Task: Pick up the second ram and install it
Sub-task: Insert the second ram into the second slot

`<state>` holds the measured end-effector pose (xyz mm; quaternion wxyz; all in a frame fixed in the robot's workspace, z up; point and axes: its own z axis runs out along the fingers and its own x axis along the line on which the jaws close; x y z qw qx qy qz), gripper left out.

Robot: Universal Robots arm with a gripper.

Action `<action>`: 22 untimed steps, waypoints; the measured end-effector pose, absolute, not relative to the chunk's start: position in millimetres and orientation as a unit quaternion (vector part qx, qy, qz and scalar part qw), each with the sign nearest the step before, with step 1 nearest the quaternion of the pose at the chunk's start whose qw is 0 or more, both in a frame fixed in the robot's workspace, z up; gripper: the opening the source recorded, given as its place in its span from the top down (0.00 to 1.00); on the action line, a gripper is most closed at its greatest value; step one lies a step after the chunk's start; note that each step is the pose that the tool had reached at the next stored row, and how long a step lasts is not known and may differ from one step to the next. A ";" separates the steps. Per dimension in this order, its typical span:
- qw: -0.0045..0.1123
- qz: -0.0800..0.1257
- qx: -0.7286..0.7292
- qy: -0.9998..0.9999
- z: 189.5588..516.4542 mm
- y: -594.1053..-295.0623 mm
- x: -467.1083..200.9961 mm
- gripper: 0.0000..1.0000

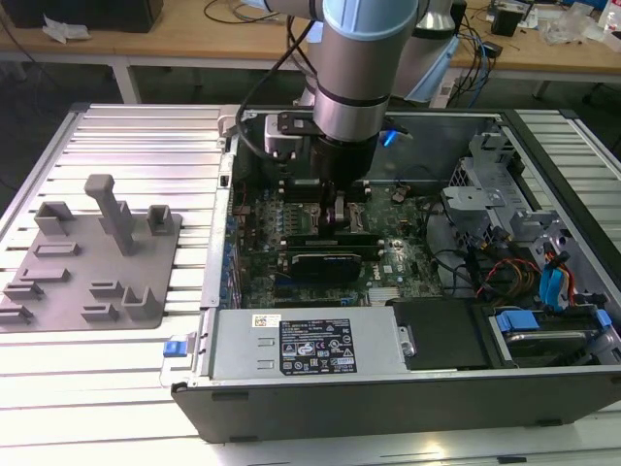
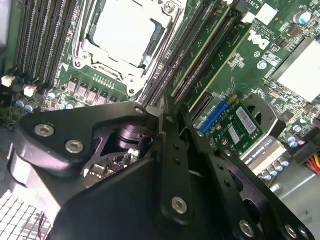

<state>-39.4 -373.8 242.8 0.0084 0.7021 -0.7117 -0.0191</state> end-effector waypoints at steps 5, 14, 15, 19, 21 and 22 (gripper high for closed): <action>0.009 -0.019 0.702 -0.712 242.9 -373.9 -20.1 0.83; 0.003 -0.014 0.703 -0.711 242.7 -373.9 -21.7 0.92; 0.003 -0.014 0.703 -0.711 242.4 -373.5 -22.0 0.92; 0.000 -0.011 0.703 -0.711 238.3 -369.0 -23.9 0.92; -0.001 -0.010 0.703 -0.711 237.8 -368.9 -24.0 0.92; -0.001 -0.010 0.703 -0.711 237.7 -368.8 -24.0 0.92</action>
